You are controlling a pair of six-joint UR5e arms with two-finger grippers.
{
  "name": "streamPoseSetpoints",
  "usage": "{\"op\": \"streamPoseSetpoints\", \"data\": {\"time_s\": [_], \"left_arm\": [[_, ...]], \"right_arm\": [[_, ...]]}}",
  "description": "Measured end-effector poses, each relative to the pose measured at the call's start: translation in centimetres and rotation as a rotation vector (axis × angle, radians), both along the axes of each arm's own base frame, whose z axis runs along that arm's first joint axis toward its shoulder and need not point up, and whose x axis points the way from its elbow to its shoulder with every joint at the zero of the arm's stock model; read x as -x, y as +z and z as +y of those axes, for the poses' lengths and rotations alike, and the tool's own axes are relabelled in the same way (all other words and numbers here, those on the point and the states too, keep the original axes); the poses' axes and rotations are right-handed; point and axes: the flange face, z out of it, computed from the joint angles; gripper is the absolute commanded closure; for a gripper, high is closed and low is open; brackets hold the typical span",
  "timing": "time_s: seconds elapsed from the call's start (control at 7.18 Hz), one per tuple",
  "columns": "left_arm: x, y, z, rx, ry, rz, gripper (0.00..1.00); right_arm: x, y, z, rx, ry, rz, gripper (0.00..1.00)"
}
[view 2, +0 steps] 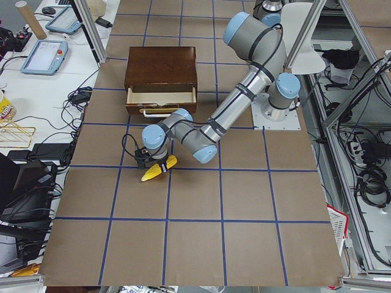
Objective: Open drawer and put corn inside
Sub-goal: 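Lower the left gripper and grasp the yellow corn cob, then lift the corn and carry it over the open drawer with the left gripper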
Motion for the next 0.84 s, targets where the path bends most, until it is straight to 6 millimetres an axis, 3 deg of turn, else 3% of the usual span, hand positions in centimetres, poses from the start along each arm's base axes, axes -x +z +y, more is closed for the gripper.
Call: {"op": "streamPoseSetpoints", "data": {"time_s": [0.28, 0.56, 0.84], "left_arm": [[2.0, 3.1, -0.5, -0.002, -0.028, -0.006, 1.00], [4.5, 7.8, 0.1, -0.005, -0.058, 0.001, 1.00], [8.3, 12.9, 0.6, -0.003, -0.175, 0.001, 1.00]], "right_arm": [[0.0, 0.0, 0.0, 0.000, 0.000, 0.000, 0.00], [0.0, 0.0, 0.0, 0.000, 0.000, 0.000, 0.00], [0.0, 0.0, 0.0, 0.000, 0.000, 0.000, 0.00]]}}
